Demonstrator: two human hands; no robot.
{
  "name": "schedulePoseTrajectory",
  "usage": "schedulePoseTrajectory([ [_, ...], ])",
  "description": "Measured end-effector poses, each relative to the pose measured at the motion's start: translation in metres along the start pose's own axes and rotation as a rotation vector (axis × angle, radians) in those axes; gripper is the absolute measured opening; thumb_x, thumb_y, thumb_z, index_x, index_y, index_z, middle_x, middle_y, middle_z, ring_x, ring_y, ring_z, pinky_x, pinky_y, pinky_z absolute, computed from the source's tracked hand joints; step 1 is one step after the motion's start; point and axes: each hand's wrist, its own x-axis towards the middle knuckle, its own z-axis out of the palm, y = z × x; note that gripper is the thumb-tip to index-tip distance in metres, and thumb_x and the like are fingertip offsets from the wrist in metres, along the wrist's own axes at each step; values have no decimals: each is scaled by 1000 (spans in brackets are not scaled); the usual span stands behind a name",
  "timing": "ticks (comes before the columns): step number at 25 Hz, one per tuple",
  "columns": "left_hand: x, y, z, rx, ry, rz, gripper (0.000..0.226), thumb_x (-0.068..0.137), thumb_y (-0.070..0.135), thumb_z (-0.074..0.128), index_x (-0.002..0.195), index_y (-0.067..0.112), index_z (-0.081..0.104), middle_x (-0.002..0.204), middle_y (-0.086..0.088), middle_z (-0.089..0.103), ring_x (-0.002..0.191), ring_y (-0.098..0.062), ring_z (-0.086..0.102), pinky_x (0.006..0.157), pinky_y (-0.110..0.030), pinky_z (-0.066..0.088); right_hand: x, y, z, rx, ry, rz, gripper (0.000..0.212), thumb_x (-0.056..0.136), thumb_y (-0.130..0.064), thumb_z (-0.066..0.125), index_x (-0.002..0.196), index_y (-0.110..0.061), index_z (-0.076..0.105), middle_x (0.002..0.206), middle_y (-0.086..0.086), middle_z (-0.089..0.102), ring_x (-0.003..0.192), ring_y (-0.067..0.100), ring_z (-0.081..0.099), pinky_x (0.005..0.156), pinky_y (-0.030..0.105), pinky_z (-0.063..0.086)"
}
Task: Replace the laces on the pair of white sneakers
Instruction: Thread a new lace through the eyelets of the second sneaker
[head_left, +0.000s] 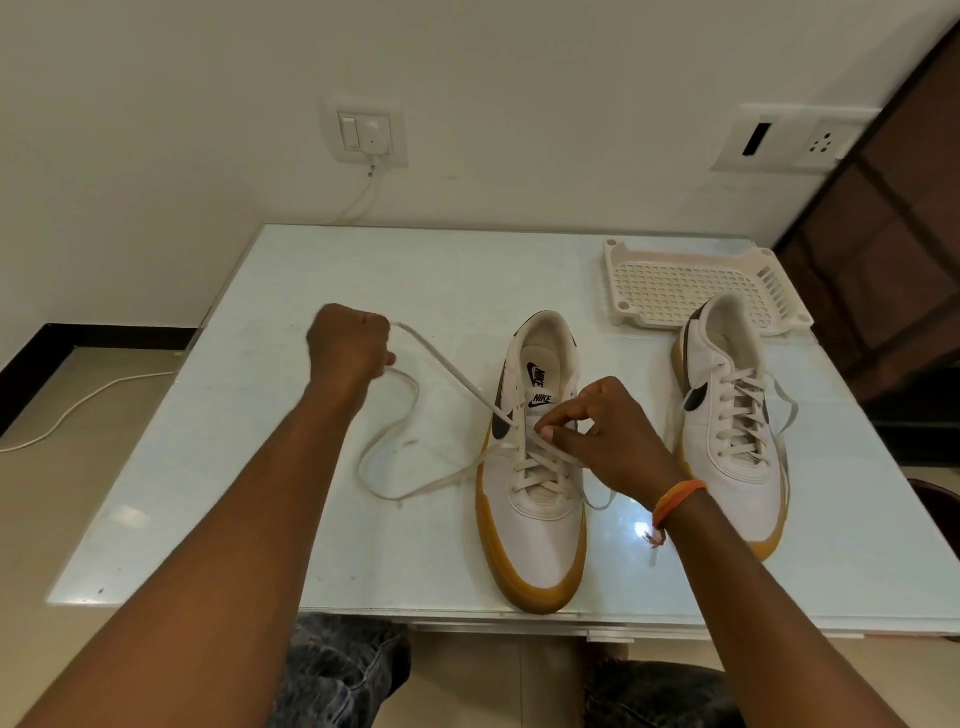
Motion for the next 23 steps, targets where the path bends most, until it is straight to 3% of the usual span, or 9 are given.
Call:
schedulePoseTrajectory([
  [2, -9, -5, 12, 111, -150, -55, 21, 94, 15, 59, 82, -2, 56, 72, -14, 61, 45, -16, 61, 39, -21, 46, -1, 2, -13, 246, -29, 38, 8, 86, -20, 72, 91, -18, 78, 85, -9, 64, 72, 4, 64, 63, 10, 47],
  [4, -27, -9, 22, 367, -304, -36, 34, 95, 26, 61, 74, 4, 47, 69, -14, 58, 56, -24, 61, 41, -23, 44, -2, 5, -22, 431, -47, 109, 8, 88, -19, 70, 91, -14, 76, 88, 0, 73, 68, 15, 71, 63, 26, 57],
  [6, -48, -8, 32, 540, -412, -4, 39, 96, 36, 59, 77, 1, 54, 69, -10, 60, 54, -19, 59, 37, -19, 38, -1, 8, -25, 482, -39, 138, 9, 89, -18, 68, 91, -11, 74, 92, 6, 74, 71, 23, 73, 67, 35, 58],
  [10, -70, -2, 48, 379, -619, -191, 38, 91, 37, 66, 95, -1, 70, 78, -7, 67, 54, -11, 55, 32, -11, 27, -1, 15, -26, 410, -23, 141, 13, 89, -24, 68, 85, -13, 72, 86, 1, 74, 67, 18, 73, 60, 29, 53],
  [13, -72, -3, 57, 327, -608, -255, 36, 82, 37, 76, 93, 3, 73, 78, -4, 68, 49, -6, 52, 38, -13, 26, -1, 23, -28, 231, -87, 135, 24, 83, -36, 73, 78, -13, 72, 75, 0, 72, 62, 12, 69, 51, 18, 47],
  [15, -70, -7, 62, 248, -565, -304, 32, 78, 31, 82, 88, 3, 72, 73, -3, 66, 48, -6, 46, 39, -14, 26, -1, 25, -27, 171, -100, 105, 24, 83, -37, 73, 77, -14, 72, 74, -1, 71, 62, 12, 67, 54, 14, 46],
  [18, -69, -7, 64, 136, -531, -363, 23, 77, 23, 82, 82, 3, 71, 74, -1, 64, 53, -6, 40, 41, -16, 26, 1, 20, -16, 205, 53, 27, 19, 83, -35, 74, 84, -18, 67, 75, -5, 68, 61, 3, 62, 59, 15, 46],
  [20, -68, -4, 63, 145, -551, -352, 20, 80, 21, 79, 84, 3, 72, 79, -2, 64, 53, -6, 39, 41, -15, 26, 0, 15, -6, 187, 125, 7, 27, 81, -37, 75, 96, -21, 59, 72, -6, 63, 61, 0, 59, 60, 14, 45],
  [23, -58, 1, 55, 150, -524, -306, 20, 85, 19, 75, 93, 1, 70, 79, -4, 60, 53, -7, 41, 39, -15, 27, 0, 15, 2, 170, 141, 37, 43, 80, -40, 77, 109, -27, 49, 71, -1, 63, 66, 11, 61, 66, 26, 50],
])
